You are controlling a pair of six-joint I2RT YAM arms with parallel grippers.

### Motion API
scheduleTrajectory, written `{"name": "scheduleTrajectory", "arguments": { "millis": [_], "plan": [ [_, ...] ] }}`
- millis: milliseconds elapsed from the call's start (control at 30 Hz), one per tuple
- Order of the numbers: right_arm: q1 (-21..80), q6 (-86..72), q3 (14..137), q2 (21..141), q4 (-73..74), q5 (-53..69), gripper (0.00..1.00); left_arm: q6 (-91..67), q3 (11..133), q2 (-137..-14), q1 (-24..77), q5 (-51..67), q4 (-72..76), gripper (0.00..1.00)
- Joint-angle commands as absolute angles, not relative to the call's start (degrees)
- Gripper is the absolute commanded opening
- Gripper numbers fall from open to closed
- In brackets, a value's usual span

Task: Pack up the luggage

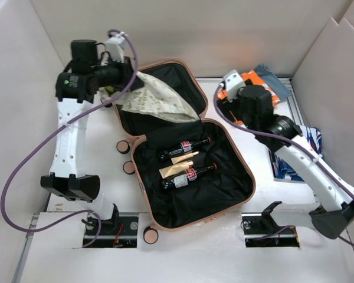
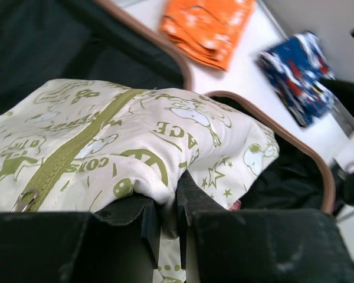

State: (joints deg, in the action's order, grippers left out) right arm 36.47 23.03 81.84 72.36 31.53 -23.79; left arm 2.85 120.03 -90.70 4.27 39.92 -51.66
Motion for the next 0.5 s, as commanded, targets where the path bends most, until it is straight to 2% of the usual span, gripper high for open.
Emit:
{"name": "scheduleTrajectory", "arguments": {
  "millis": [0,333,467],
  "plan": [
    [33.8,19.3,81.0,67.7,34.5,-25.0,0.79,0.6,121.6,-90.4,11.6,43.2,-45.4,0.0],
    [30.8,16.7,80.3,58.9,42.3,-21.4,0.79,1.8,122.9,-93.6,32.1,40.8,-43.8,0.0],
    [30.8,12.7,79.8,56.7,44.9,-19.8,0.77,-2.2,122.9,-94.7,33.0,40.3,-41.4,0.0]
  ]
}}
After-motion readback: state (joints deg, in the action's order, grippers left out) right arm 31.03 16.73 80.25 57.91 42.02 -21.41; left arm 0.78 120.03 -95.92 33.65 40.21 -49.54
